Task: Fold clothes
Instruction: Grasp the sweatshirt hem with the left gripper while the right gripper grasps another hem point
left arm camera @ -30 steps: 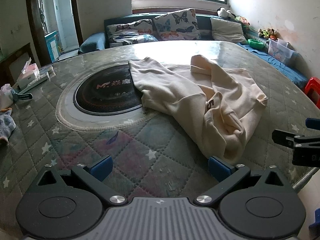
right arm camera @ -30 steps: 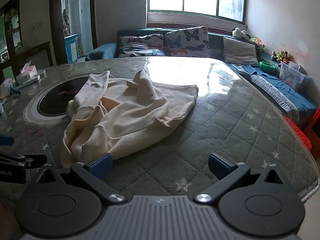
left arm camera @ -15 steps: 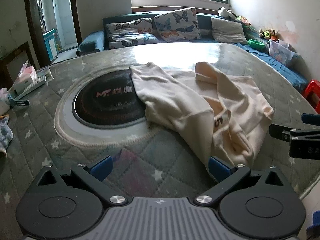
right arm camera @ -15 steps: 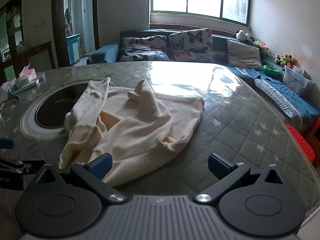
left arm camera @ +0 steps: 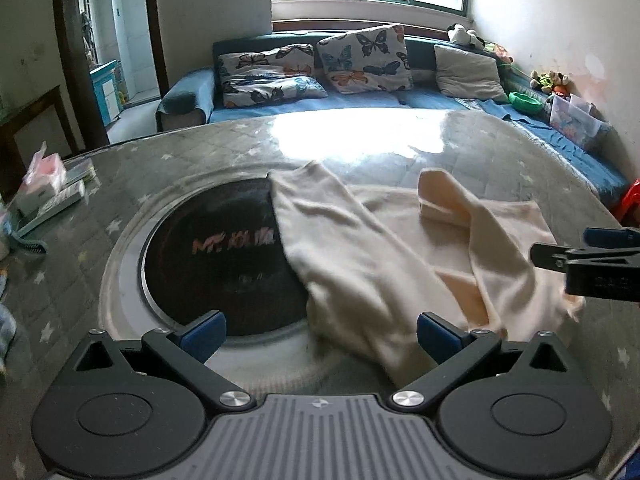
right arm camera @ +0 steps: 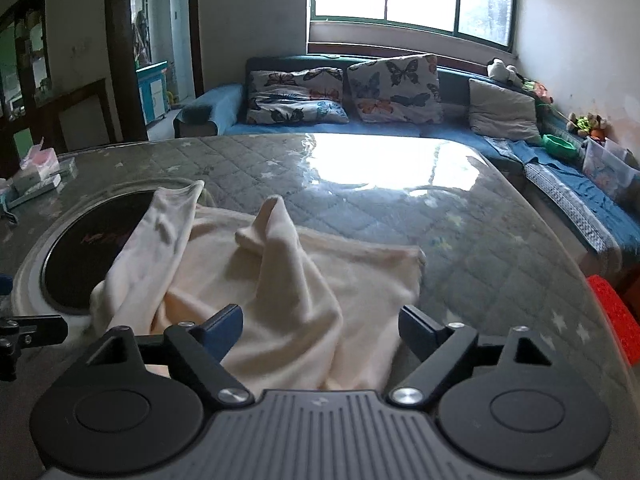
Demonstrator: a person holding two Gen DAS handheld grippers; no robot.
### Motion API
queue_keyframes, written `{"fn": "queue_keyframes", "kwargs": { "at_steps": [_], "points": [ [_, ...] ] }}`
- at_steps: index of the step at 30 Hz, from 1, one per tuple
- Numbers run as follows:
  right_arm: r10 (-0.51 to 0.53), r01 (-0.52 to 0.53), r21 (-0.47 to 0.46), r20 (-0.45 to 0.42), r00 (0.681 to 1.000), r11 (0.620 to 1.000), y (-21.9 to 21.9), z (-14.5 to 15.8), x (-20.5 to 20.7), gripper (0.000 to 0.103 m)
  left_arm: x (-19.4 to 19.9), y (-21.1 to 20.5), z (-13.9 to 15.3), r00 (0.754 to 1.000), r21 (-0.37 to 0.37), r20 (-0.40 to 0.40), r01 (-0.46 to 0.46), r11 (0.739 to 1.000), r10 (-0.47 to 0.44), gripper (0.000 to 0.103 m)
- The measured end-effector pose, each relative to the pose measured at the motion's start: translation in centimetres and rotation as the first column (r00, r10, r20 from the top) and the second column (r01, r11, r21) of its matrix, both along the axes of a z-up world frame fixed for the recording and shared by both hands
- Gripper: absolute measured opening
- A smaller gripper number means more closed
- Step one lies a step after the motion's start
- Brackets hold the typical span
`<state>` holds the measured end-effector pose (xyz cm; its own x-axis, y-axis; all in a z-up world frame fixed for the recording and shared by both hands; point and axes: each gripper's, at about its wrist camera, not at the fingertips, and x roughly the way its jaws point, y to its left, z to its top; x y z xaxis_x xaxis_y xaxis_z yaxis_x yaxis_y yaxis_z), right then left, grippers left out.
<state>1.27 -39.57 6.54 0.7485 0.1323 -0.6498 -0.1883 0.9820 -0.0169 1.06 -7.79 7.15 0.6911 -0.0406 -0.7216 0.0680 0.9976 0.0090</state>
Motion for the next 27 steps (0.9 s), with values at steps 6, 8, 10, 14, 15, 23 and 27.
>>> {"fn": "queue_keyframes", "kwargs": {
  "at_steps": [6, 8, 10, 14, 15, 23, 27],
  "points": [
    [0.038, -0.038, 0.003, -0.027, 0.999, 0.999, 0.9, -0.6, 4.4, 0.072, 4.2, -0.6, -0.2, 1.0, 0.002, 0.007, 0.011, 1.0, -0.011, 0.102],
    [0.042, -0.041, 0.011, -0.044, 0.998, 0.999, 1.2, -1.1, 5.8, 0.067, 5.5, -1.1, -0.3, 1.0, 0.013, 0.009, 0.021, 1.0, -0.021, 0.098],
    [0.047, -0.045, 0.031, -0.067, 0.997, 0.998, 1.4, -1.7, 7.4, 0.061, 6.9, -1.6, -0.6, 1.0, 0.018, 0.006, 0.022, 1.0, -0.022, 0.095],
    [0.057, -0.053, 0.051, -0.099, 0.993, 0.997, 1.5, -2.9, 9.1, 0.046, 10.0, -2.5, -1.5, 1.0, 0.017, -0.014, 0.012, 1.0, -0.012, 0.089],
    [0.064, -0.059, 0.053, -0.106, 0.992, 0.997, 1.5, -3.1, 9.4, 0.039, 10.8, -2.7, -1.8, 1.0, 0.018, -0.019, 0.01, 1.0, -0.01, 0.088],
    [0.079, -0.074, 0.075, -0.069, 0.994, 0.994, -0.5, -2.3, 8.4, 0.005, 15.2, -3.5, -3.9, 0.999, 0.029, -0.045, -0.01, 1.0, 0.011, 0.073],
    [0.047, -0.045, 0.082, -0.021, 0.999, 0.996, -2.5, -0.9, 6.9, 0.005, 16.0, -3.1, -5.1, 0.997, 0.02, -0.069, -0.023, 1.0, 0.025, 0.052]
  ]
}}
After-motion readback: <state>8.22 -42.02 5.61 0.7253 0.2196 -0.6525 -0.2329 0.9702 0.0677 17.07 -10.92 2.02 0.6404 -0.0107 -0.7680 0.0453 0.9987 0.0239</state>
